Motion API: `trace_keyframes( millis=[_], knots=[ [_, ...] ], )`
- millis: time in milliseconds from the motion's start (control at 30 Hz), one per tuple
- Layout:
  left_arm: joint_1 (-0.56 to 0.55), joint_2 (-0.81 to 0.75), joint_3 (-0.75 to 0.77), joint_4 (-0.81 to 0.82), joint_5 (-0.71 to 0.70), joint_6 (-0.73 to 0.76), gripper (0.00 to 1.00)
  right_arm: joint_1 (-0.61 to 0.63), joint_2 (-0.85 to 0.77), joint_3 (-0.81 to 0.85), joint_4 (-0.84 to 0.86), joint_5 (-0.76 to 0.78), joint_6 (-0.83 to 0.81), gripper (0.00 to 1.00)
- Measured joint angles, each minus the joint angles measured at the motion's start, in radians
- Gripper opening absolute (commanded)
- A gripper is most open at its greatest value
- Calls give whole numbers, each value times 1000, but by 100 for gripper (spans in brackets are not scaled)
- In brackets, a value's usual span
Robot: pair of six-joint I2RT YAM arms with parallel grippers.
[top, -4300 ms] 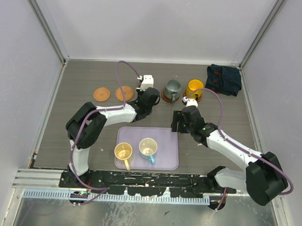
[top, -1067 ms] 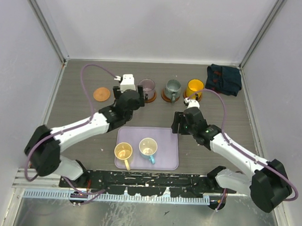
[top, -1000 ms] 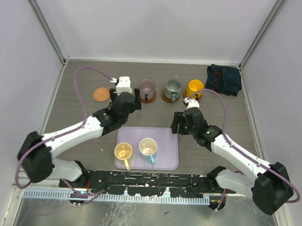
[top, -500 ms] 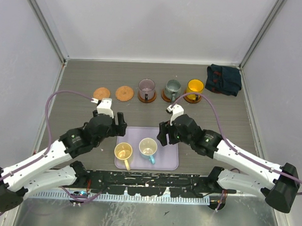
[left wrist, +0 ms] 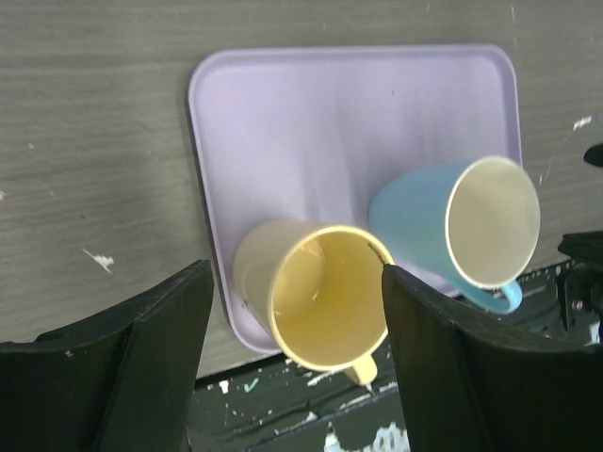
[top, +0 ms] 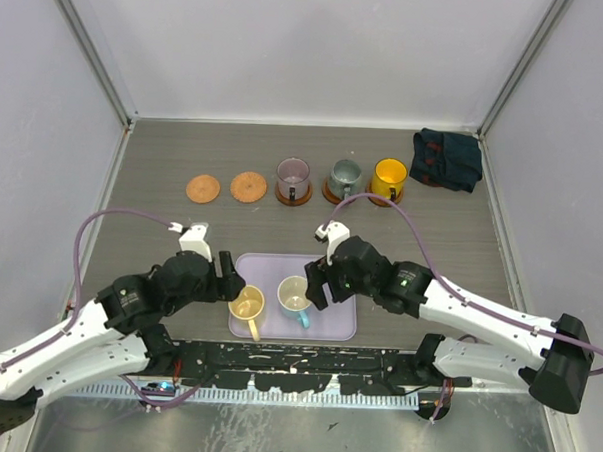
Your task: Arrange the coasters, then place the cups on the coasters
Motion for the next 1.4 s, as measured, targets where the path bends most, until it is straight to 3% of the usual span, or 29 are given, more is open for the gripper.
trace_keyframes(
  millis=[233,333,600,733,1267,1400],
  knots=[
    [-101,14,-1,-66,37,-62,76,50,10,0,-14,1,1,82],
    [-130,14,-1,-94,46,-88,72,54,10,0,-13,2,3,82],
    [-153,38,-37,-133,32,-138,44,56,22,0,-7,16,4,82],
    [-153,71,-45,-130,-3,-144,35,58,23,0,-5,21,4,82],
    [-153,127,-66,24,-132,-59,32,60,82,0,27,47,8,76],
    [-153,151,-69,89,-159,-22,23,60,93,0,35,67,9,74]
  ],
)
